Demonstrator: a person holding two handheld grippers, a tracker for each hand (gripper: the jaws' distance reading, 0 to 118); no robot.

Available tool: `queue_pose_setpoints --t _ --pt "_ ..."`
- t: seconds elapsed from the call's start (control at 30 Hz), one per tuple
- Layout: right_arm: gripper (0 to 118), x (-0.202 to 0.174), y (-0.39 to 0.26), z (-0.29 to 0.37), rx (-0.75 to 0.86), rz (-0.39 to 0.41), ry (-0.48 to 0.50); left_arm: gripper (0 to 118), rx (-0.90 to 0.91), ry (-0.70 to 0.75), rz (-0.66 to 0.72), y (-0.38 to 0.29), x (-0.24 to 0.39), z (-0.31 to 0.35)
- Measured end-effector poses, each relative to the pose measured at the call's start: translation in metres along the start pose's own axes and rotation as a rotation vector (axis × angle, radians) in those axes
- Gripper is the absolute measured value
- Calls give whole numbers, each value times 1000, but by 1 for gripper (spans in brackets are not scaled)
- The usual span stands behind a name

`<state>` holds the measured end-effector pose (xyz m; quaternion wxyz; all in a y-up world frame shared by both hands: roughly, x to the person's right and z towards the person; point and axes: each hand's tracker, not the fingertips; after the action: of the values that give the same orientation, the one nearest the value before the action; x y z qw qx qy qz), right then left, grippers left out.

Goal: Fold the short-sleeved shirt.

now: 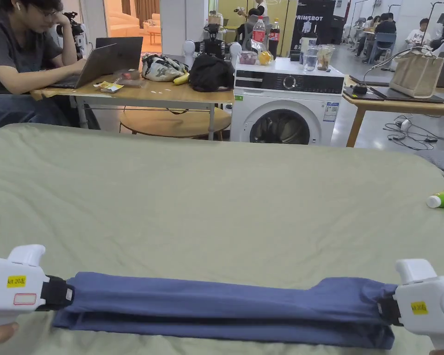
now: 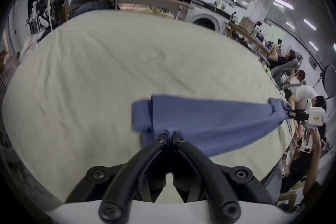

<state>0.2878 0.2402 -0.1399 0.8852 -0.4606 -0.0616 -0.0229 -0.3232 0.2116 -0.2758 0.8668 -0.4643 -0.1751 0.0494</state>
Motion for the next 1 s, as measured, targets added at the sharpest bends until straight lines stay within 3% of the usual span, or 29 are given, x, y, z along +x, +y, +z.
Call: queue_pose_setpoints --t 0.17,0.33,0.4,0.47,0.5,0.6,0.77,0.9,1.0 --pt "0 8 -18 -42 -65 -36 -21 0 -101 61 -20 -16 2 -35" --pt "0 1 -23 -50 -41 -53 -26 0 -69 86 -15 -15 9 -36" --pt "17 -3 -18 -46 -41 -49 -48 11 -73 94 -8 -12 10 -32" --pt "53 -11 -14 -36 -13 -13 -121 28 -57 104 -16 -9 15 -24" --pt "60 -16 -11 -29 18 4 -145 31 -29 123 -30 -6 19 -20" --pt "60 -29 -1 -8 122 11 -207 36 78 165 -43 4 30 -6" --pt "60 -48 17 18 361 -61 -211 37 324 129 -36 20 48 12" --pt "60 -70 23 27 585 -130 -180 37 538 203 -119 22 70 24" --pt "56 -90 26 28 711 -134 -186 37 704 235 -134 19 83 33"
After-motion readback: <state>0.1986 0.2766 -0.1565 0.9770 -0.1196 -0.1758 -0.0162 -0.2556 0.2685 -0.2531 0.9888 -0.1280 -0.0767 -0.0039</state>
